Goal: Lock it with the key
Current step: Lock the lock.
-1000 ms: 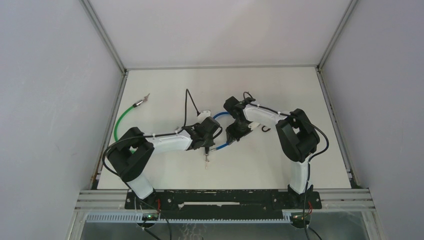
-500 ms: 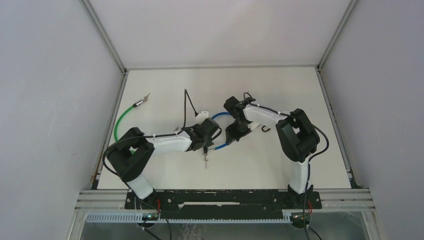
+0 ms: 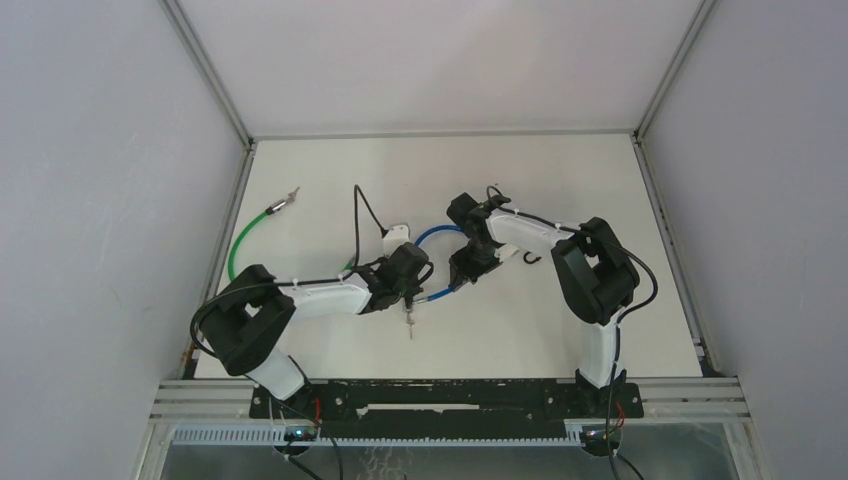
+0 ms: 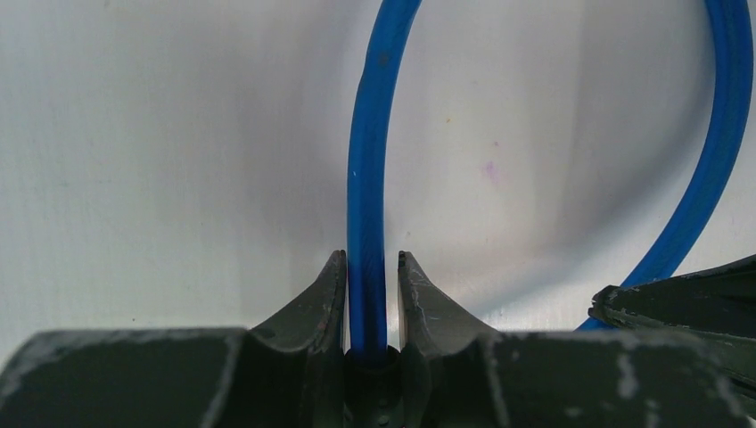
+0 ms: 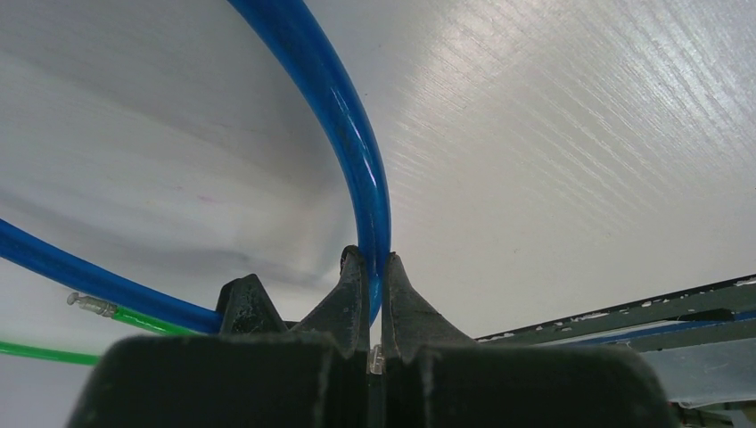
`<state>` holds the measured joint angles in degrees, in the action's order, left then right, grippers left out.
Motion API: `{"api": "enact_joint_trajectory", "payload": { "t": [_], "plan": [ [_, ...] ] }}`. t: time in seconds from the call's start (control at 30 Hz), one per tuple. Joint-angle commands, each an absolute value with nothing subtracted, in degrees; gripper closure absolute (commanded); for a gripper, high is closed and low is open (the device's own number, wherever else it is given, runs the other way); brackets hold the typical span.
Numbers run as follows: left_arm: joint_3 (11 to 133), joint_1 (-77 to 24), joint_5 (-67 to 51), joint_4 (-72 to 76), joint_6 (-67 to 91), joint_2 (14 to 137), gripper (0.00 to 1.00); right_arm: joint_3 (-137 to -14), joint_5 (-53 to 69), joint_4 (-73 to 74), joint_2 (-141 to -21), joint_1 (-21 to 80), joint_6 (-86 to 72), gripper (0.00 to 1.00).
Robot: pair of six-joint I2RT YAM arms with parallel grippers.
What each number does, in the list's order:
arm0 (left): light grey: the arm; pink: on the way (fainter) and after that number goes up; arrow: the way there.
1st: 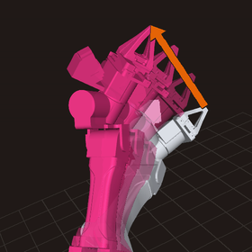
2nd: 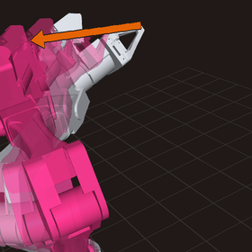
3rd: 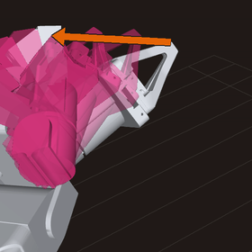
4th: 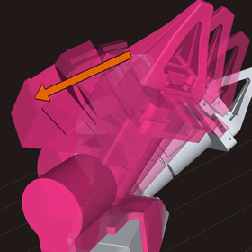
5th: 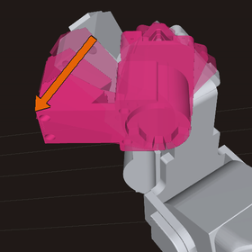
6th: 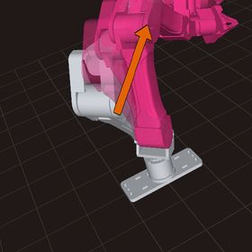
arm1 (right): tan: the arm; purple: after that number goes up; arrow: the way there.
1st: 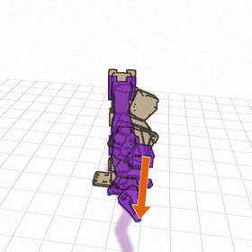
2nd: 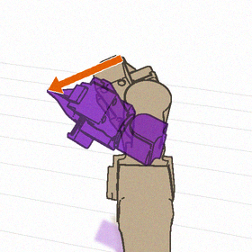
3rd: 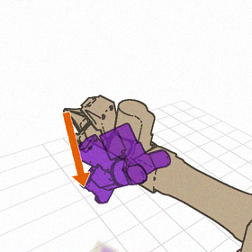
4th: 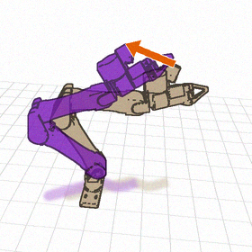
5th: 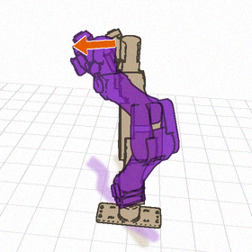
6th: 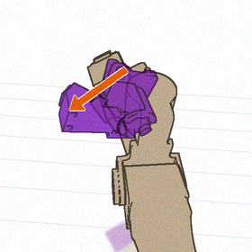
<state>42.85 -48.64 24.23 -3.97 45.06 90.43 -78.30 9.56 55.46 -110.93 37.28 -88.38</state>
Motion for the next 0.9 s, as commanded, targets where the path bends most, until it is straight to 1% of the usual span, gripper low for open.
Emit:
{"api": "enact_joint_trajectory", "payload": {
  "t": [0.0, 0.33, 0.47, 0.87],
  "plan": [
    [43.5, -49.7, 22.6, 5.5, 46.6, 88.3, 1.00, -78.9, 16.7, 51.5, -108.6, 38.9, -89.2, 1.00],
    [43.8, -49.7, 24.3, 4.3, 46.1, 89.1, 1.00, -78.1, 18.1, 50.4, -107.5, 38.5, -88.5, 1.00],
    [45.7, -50.3, 27.4, 1.1, 45.1, 89.9, 1.00, -77.2, 17.9, 50.1, -106.3, 38.2, -88.5, 1.00],
    [45.3, -50.7, 29.3, 1.9, 44.8, 88.8, 1.00, -76.8, 17.6, 49.7, -106.4, 37.7, -88.8, 1.00]
  ]
}}
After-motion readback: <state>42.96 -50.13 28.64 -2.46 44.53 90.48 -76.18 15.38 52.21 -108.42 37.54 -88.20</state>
